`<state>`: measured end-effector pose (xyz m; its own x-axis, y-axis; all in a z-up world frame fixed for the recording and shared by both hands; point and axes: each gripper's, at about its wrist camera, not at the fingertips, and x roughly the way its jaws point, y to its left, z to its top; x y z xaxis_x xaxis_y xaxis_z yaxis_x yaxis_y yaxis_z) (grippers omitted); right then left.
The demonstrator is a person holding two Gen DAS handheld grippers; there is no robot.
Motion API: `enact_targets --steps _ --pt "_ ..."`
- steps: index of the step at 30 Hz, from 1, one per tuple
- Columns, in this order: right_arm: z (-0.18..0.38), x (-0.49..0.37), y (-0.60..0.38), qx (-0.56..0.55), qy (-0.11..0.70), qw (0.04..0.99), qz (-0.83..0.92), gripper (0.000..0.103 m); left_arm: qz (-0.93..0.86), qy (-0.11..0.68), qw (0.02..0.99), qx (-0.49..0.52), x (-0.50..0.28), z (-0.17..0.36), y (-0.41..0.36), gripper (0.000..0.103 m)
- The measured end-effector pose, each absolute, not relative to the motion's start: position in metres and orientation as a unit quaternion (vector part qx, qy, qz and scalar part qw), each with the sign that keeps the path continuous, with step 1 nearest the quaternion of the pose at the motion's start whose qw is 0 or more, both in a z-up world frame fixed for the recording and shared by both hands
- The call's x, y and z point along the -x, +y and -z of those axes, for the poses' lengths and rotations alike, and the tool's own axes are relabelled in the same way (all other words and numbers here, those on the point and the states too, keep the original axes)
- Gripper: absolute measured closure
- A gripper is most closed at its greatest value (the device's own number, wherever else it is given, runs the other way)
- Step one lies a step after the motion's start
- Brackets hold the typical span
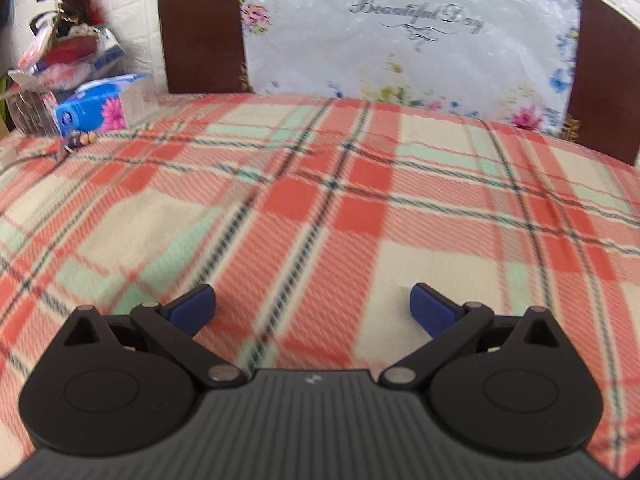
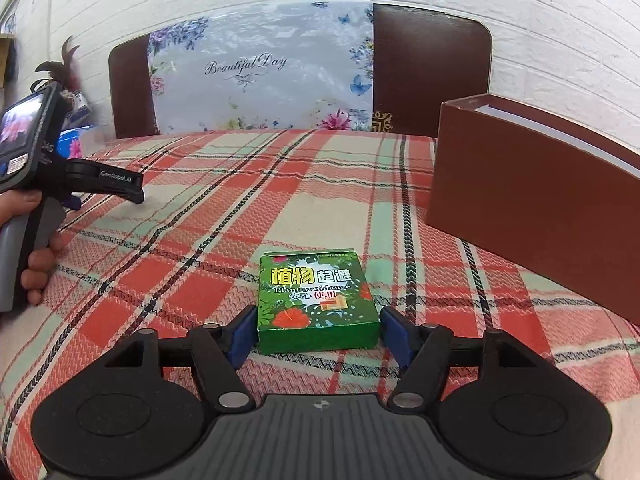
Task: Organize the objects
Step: 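Grasp the green snack box with the left gripper while the right gripper holds it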
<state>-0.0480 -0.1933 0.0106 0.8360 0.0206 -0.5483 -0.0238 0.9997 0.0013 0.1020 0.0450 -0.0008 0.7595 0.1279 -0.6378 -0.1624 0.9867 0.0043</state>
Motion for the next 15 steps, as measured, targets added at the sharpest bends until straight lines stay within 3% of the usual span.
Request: enact_targets --steps 3,6,10,15 --pt "-0.011 0.049 -0.191 0.008 0.284 0.959 -0.009 0.037 -0.024 0.35 0.936 0.035 -0.083 -0.004 0.021 0.0" --pt "-0.01 0.05 -0.193 0.004 0.283 0.959 -0.011 0.036 0.067 0.369 0.925 0.061 -0.068 -0.021 -0.01 0.012" --pt "-0.01 0.05 -0.194 -0.001 0.282 0.959 -0.013 0.036 0.178 0.407 0.894 0.062 -0.055 -0.035 -0.057 0.016" --pt "-0.01 0.052 -0.194 -0.002 0.277 0.961 -0.017 0.044 0.226 0.446 0.866 0.033 -0.049 -0.015 -0.102 0.015"
